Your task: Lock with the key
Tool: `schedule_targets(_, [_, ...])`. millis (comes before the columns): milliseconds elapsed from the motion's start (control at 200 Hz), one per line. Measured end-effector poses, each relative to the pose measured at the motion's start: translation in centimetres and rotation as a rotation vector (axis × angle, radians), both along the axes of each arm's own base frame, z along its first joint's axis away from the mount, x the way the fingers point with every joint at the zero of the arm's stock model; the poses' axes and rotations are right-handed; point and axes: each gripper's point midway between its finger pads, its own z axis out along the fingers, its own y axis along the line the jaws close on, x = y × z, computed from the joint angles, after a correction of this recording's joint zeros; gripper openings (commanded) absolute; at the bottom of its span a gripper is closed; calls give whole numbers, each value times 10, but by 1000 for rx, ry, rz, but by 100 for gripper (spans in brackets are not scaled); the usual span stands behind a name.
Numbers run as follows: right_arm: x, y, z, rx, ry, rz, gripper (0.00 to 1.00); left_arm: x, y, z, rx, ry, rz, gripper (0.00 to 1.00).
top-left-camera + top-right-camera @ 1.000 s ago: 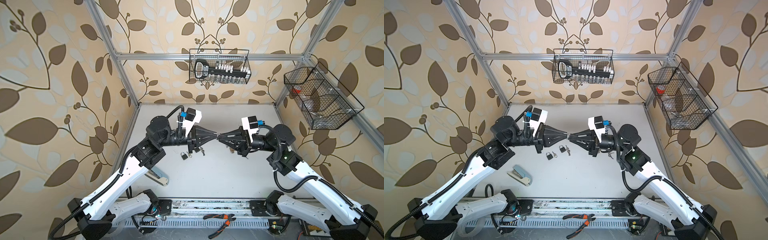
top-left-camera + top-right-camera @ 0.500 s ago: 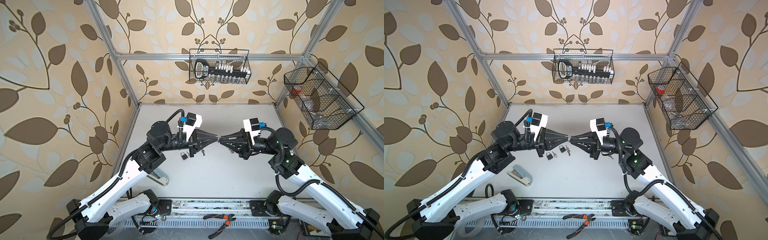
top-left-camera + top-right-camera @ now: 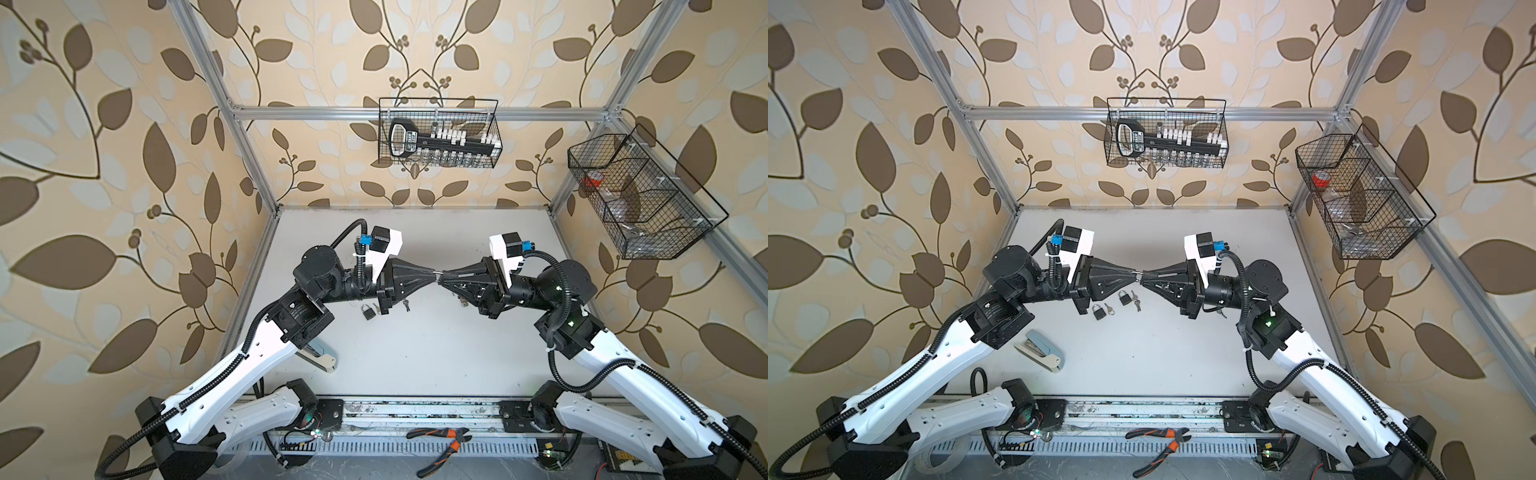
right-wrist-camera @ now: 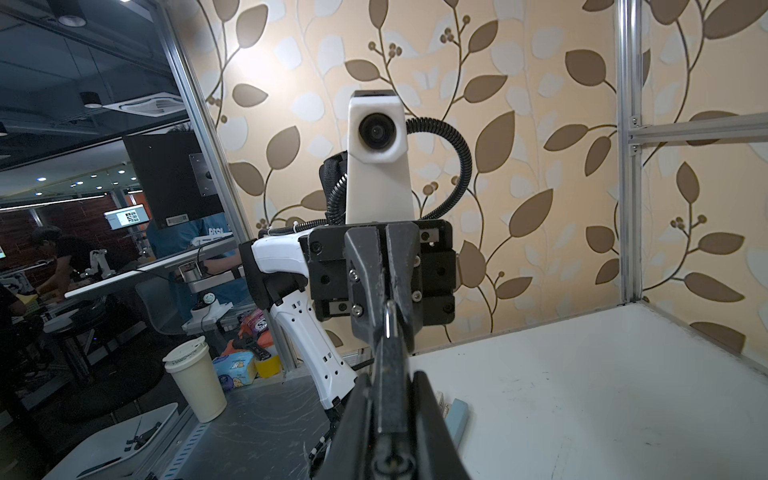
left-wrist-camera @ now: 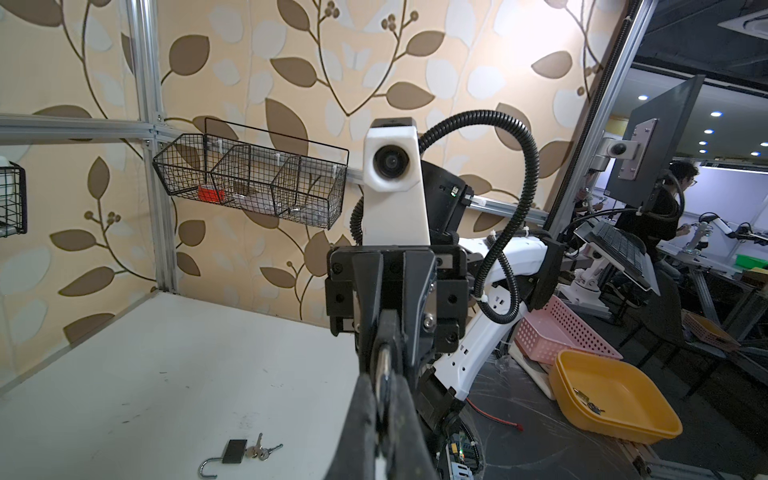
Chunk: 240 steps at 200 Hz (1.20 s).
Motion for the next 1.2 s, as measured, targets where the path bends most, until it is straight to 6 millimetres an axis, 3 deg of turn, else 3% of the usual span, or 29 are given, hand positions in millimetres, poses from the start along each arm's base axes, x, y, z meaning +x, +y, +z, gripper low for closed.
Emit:
schedule_targets(120, [3,1,0,-28,6,-11,0,-2,-1,-6,22,14,-13,45])
schedule_targets(225, [5,1,5,-45,-9,-26,0,-5,-4,-22,81,56,-30,54])
schedule_targets(390, [5,0,2,-102,-7,-41,0,5,5,-34,133,62,76,59])
schedule_targets(630, [22,-5,1,-219,71,-69,0,7,22,-25,153,2,176,63])
schedule_targets(945, [21,0,-31,-351,196,-4,0,17,19,-33,182,6,209,62])
schedule_targets(1200, [17,-1,-37,-370,213,19,0,19,17,-36,188,14,206,47])
